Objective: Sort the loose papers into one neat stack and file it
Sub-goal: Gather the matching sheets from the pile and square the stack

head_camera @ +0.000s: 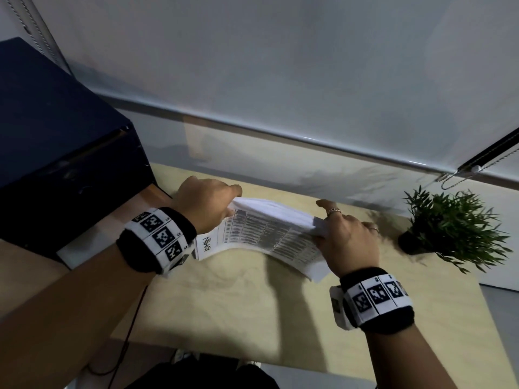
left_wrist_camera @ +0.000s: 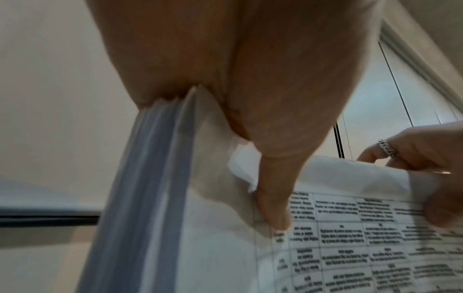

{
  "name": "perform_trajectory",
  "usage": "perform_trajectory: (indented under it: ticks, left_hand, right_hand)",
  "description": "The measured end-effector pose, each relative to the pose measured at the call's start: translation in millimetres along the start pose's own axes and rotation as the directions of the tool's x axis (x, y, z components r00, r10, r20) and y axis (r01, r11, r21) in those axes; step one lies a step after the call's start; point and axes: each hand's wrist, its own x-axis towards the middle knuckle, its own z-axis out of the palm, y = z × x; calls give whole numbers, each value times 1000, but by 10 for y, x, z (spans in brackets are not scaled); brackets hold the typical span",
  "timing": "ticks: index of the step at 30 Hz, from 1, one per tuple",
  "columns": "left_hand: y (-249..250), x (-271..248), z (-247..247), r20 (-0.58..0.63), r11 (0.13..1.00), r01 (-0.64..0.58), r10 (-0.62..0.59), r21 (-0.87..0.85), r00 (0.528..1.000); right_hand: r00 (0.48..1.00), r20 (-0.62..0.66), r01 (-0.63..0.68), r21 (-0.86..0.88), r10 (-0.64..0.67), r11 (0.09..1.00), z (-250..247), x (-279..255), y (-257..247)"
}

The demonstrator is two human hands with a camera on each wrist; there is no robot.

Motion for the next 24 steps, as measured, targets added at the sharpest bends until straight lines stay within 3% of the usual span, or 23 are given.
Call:
perform_trajectory:
  ticks: [2,4,7,8,10,12,13,14,16,22,24]
  left_hand:
    - [-17,-37,53,68,1000,14,-13,-7,998]
    - [-46,-51,81,52,999,32,-30,-33,998]
    - [-177,-124,84,26,961,159,-157,-226,987]
    - [-232,-157,105,15,912,212,-221,-352,975]
    - [-309,-211,200,-28,681,249,-368,-689,929]
    - [-305,-252,372,-45,401,175,-484,-899,874]
    - [-273,-257,461,-23,296,149,-507,-944,862]
    - [-235,-250,563,12,221,148,-518,-964,855]
    - [-144,-232,683,67,156,180,-544,-971,836]
    - [51,-210,494,-165,236,11,-708,-972,686]
    - [60,-281,543,-178,219,-28,-704,-975,687]
  right_hand:
    - [995,98,3,12,-5,1000,-1,-45,-2]
    - [990,142,-32,52,24,998,53,-42,39]
    - [985,100,-165,323,140,932,158,-48,233]
    - [974,82,-226,490,213,842,228,-52,322]
    - [933,107,-286,801,344,527,366,-56,447]
    - [914,181,-269,940,363,208,531,-62,489]
    - [910,205,-268,955,360,131,617,-59,483]
    - [908,221,-280,952,357,122,678,-47,455]
    - [906,231,-301,941,355,154,701,-23,349]
    - [892,-37,-56,980,451,192,534,34,125]
    - [881,-45,-44,983,470,178,572,-64,93]
